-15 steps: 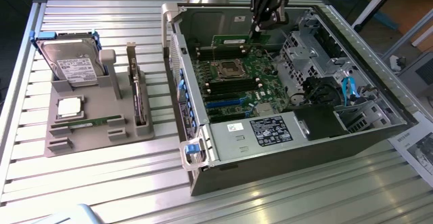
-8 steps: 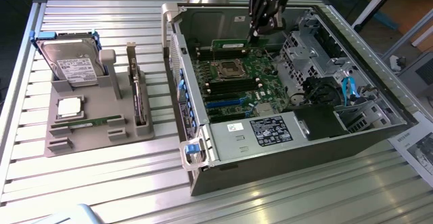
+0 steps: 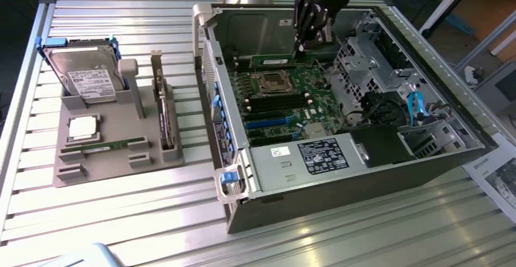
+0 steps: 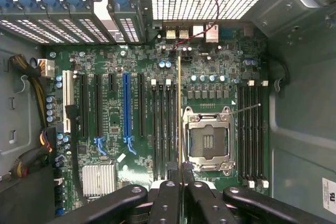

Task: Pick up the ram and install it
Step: 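Insert the ram into the slot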

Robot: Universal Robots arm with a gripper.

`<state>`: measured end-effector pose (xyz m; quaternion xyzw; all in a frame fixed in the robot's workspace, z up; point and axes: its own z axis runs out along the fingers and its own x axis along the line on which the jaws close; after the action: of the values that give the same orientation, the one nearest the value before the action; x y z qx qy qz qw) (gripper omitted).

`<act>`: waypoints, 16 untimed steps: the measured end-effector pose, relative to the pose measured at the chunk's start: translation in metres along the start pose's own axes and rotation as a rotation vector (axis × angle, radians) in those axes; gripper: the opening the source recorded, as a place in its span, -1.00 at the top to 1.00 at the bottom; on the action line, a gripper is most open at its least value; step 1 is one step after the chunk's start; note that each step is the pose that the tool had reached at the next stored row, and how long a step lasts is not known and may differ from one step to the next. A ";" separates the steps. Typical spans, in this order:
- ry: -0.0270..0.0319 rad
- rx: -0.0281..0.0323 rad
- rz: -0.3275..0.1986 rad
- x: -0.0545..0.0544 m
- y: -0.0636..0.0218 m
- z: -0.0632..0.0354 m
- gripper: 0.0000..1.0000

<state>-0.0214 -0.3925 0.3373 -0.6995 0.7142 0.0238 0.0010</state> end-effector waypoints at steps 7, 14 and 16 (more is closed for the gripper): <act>0.0000 0.0013 0.000 0.001 -0.0006 0.0182 0.76; -0.0001 0.0013 0.000 0.001 -0.0011 0.0340 0.76; 0.0000 0.0013 0.000 0.001 -0.0012 0.0366 0.76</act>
<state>-0.0214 -0.3925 0.3006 -0.6996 0.7142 0.0233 0.0015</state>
